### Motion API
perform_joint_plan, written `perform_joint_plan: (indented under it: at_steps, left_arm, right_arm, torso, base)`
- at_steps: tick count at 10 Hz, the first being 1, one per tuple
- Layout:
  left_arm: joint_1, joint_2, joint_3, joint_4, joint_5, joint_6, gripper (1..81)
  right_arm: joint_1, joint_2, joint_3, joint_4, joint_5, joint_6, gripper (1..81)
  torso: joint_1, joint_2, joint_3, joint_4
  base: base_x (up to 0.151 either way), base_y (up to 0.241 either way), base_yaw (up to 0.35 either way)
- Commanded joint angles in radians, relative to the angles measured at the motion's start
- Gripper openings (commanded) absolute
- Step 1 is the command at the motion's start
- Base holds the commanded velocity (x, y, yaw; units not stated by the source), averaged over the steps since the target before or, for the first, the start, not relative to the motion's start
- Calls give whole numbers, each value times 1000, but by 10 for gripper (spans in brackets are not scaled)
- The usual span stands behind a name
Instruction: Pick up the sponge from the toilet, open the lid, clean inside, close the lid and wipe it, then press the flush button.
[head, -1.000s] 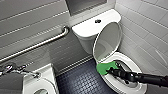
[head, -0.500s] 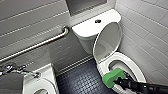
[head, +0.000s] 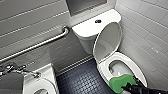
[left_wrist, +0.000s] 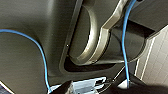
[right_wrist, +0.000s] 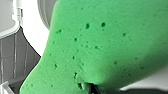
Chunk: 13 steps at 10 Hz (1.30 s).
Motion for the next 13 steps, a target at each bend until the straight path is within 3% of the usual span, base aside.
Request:
perform_joint_plan:
  at_steps: [1,3,5,6,8,10,13]
  left_arm:
    - [40,-17,18,6,94,6,811]
    - [42,-16,18,6,92,13,811]
    - [42,-14,18,6,92,23,811]
    - [42,-14,18,6,92,24,811]
    - [42,-17,18,6,91,24,811]
    - [42,-19,18,6,80,26,811]
    - [42,-28,18,4,78,26,811]
  right_arm:
    - [-42,-105,82,-47,-71,-2,10]
    - [-85,-143,142,-72,-58,3,10]
    - [-75,-142,256,-92,73,0,10]
    - [-23,-130,312,-98,116,0,10]
    - [105,-45,403,-72,274,-3,10]
    - [220,74,403,1,372,-8,10]
    - [307,234,260,47,372,-8,10]
  torso:
    - [0,0,0,0]
    - [0,0,0,0]
    - [0,0,0,0]
    - [0,0,0,0]
    - [0,0,0,0]
    - [0,0,0,0]
    - [0,0,0,0]
  base:
    - [0,0,0]
    - [0,0,0]
    - [0,0,0]
    - [0,0,0]
    - [0,0,0]
    - [0,0,0]
    - [0,0,0]
